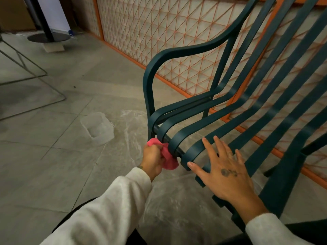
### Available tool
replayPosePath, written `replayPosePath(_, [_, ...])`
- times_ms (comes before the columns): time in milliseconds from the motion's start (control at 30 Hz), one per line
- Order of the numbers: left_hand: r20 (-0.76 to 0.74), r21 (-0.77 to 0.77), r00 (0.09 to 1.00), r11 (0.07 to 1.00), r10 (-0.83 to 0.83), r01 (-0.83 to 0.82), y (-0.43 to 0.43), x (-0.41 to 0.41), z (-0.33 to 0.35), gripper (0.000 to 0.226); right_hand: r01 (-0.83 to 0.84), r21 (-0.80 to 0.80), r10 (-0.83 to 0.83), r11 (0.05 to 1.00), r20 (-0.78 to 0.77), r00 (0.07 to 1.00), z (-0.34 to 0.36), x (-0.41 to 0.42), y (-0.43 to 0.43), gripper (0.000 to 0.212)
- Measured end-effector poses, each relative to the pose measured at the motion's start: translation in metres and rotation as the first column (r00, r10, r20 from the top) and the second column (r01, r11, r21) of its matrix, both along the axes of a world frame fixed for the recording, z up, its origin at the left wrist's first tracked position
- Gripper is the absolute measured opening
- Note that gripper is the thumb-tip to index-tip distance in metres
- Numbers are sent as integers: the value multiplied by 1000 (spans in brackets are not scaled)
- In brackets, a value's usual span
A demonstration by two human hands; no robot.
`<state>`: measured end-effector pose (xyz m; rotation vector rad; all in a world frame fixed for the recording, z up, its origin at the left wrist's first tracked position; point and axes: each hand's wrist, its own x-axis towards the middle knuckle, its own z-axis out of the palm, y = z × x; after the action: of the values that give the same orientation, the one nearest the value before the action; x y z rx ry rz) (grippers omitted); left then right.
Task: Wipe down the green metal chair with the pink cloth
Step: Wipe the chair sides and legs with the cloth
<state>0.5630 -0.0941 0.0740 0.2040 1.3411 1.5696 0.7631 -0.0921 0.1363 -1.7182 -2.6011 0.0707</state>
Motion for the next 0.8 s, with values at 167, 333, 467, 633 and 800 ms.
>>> replayPosePath(167, [66,56,987,988,-150,146,-11,8,-16,21,5,0,-5,1000,-5,1000,-3,-2,0,97])
replayPosePath(333, [156,-52,967,976,-203,213,-14,13,-28,29,9,14,-9,1000,-9,1000,-5,-2,1,98])
replayPosePath(467, [124,-71,991,996,-51,61,-1,-8,-30,26,14,7,-14,1000,2,1000,-5,-3,1,98])
replayPosePath(633, [124,-18,975,982,-185,188,3,-4,-31,33,7,24,-7,1000,-24,1000,-6,-2,0,98])
replayPosePath(800, [162,26,955,968,-250,249,-4,6,-42,32,3,42,-1,999,-42,999,-5,-2,-1,89])
